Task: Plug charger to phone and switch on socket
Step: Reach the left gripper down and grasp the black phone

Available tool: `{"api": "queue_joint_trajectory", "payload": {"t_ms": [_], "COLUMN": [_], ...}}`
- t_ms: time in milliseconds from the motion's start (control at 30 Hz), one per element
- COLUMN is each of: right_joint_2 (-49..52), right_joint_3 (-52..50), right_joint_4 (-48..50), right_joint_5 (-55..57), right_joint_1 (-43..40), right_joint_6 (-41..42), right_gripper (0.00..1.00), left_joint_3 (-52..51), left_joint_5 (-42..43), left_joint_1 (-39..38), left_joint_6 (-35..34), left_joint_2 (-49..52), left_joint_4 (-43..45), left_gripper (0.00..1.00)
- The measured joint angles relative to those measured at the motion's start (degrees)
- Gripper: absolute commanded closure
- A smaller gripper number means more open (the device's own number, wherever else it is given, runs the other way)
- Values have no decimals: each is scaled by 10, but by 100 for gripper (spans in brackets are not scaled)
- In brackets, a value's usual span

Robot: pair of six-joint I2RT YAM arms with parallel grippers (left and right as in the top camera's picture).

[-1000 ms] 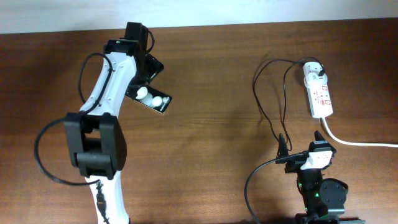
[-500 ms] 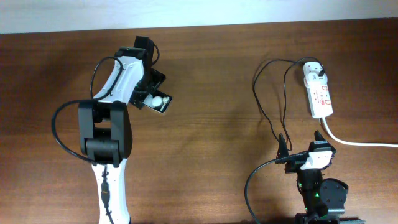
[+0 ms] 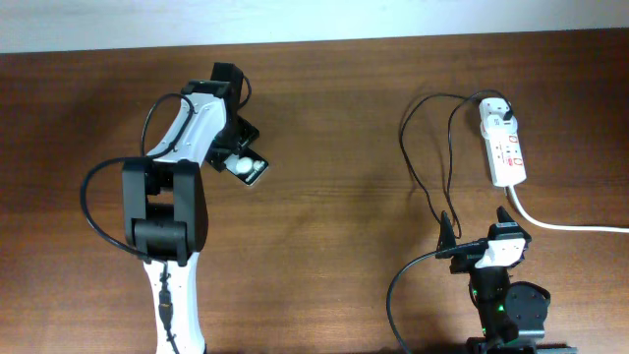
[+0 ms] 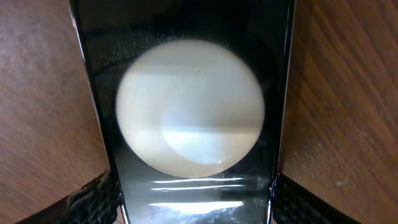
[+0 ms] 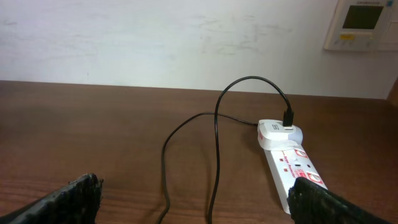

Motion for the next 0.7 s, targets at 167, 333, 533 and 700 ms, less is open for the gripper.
{"api": "queue_joint_trajectory", "payload": {"t_ms": [167,333,533,700], "right_joint_2": [0,0,0,0], "right_joint_3": [0,0,0,0], "right_joint_4": [0,0,0,0], "right_joint_5": [0,0,0,0], "right_joint_1": [0,0,0,0], "right_joint_6": [0,0,0,0], "right_gripper": [1,2,1,1], "left_joint_3": [0,0,-9,-35], "left_joint_5": [31,37,35,28], "left_joint_1": [2,2,2,2], "left_joint_6": [188,235,212,202], "left_joint_2": [-1,-1,-5,-19], "left_joint_4": [-23,-27,-20,2], "left_gripper": [18,3,16,31]}}
